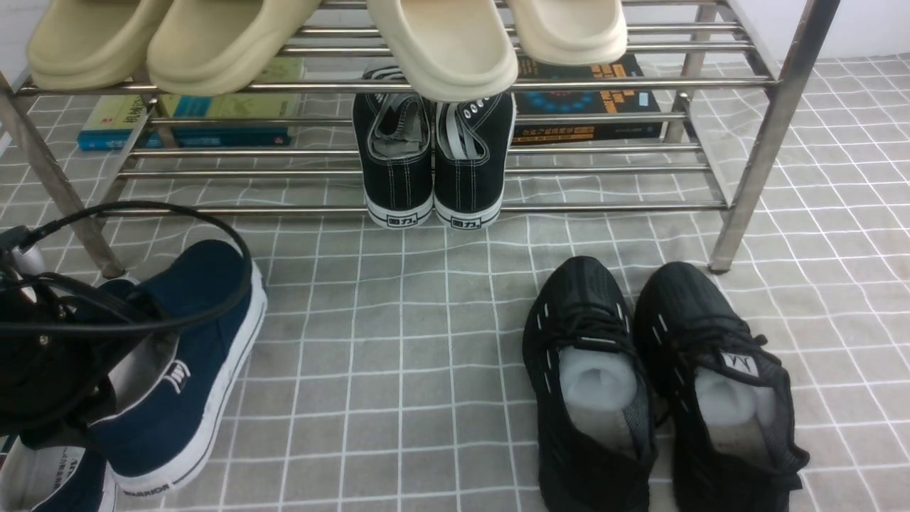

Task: Take the shoes off the shelf with your hand from the grey coffee tablecloth.
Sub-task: 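Set the held shoe down on the floor in front of the rack with the left gripper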

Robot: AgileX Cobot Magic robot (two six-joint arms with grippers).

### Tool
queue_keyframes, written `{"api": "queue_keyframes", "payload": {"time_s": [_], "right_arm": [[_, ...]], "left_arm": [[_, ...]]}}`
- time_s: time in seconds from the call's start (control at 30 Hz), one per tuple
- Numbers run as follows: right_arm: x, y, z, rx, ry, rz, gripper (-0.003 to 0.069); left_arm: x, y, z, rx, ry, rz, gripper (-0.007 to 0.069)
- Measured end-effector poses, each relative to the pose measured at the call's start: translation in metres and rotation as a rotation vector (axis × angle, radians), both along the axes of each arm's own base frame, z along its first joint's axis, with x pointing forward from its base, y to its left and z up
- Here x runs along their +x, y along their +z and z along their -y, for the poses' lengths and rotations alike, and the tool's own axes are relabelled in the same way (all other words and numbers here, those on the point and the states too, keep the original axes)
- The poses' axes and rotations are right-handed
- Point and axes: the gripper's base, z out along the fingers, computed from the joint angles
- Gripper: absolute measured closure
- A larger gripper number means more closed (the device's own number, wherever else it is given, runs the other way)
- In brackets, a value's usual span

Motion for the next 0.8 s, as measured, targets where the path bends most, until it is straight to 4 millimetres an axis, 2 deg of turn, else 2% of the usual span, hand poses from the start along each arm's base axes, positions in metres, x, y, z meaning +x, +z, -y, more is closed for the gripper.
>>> {"api": "queue_keyframes", "payload": {"time_s": [0.4,0.63,0.8], "right_arm": [[0.000,0.000,0.000,0.000,0.000,0.000,0.0420],[0.000,0.000,0.000,0.000,0.000,0.000,0.0420],[0.000,0.000,0.000,0.000,0.000,0.000,0.0420]], "left_arm": [[0.002,-0.014,0.002,-0.026,-0.012,0.039,0.0586],[0.007,-0.028,0.002,-0.015,-0.014,-0.042,0.0582],[0.008,-0.031,0.001,-0.002,-0.019,-0.056,0.0571]]}}
